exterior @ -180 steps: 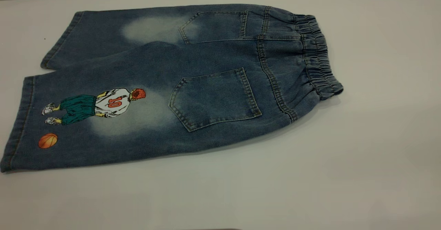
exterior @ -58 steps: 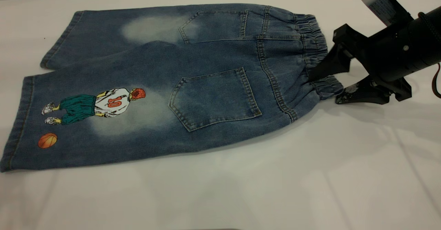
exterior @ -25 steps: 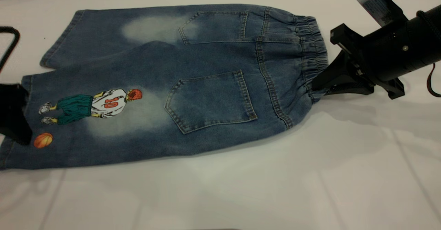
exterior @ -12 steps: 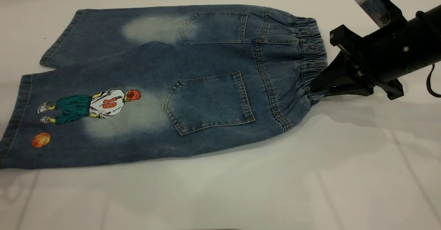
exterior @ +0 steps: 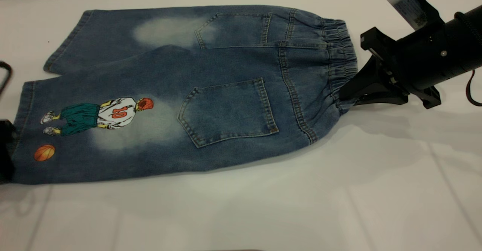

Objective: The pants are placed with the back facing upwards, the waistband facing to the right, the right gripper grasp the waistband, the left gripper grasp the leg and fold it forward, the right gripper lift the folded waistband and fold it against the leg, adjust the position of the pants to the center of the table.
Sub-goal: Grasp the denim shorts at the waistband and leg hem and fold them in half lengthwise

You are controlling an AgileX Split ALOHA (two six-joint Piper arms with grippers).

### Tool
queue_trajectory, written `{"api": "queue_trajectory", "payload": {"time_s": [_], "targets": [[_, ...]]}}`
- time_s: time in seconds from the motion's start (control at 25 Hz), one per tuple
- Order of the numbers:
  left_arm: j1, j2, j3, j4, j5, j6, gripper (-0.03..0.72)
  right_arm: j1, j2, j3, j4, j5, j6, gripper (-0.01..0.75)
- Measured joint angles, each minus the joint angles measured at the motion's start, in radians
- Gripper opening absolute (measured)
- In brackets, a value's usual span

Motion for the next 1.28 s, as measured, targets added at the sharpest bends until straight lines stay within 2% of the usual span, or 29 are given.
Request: {"api": "queue_trajectory", "payload": {"time_s": [0.24, 0.36, 0.48, 0.64, 0.72, 0.92, 1.08, 1.28], "targets": [[-0.027, 0.068, -0.004, -0.003, -0.047, 0.000, 0.480, 0.000, 0.000, 0.000, -0.001, 0.000, 0.000, 0.035], [-0.027, 0.071, -0.006, -0.004, -0.046, 0.000, 0.440, 0.000, 0.000, 0.000, -0.001, 0.000, 0.000, 0.035], [-0.033, 0.071, -0.006, -0.017, -0.048, 0.000, 0.339, 0.000, 0.000, 0.000, -0.001, 0.000, 0.000, 0.035], [-0.034, 0.068, -0.014, -0.019, -0.047, 0.000, 0.111, -0.004, 0.000, 0.000, -0.009, 0.022, 0.000, 0.035], [-0.034, 0.060, -0.026, -0.017, -0.010, 0.002, 0.041, -0.017, -0.003, 0.000, -0.044, 0.050, 0.002, 0.035], [-0.046, -0.090, -0.067, -0.015, 0.158, 0.002, 0.034, -0.070, -0.093, 0.000, -0.161, 0.116, 0.062, 0.035], [-0.097, -0.250, -0.112, -0.015, 0.259, 0.004, 0.034, -0.089, -0.211, 0.000, -0.183, 0.127, 0.083, 0.035], [-0.134, -0.329, -0.228, -0.015, 0.296, 0.005, 0.034, -0.089, -0.280, -0.037, -0.193, 0.115, 0.100, 0.035]]}}
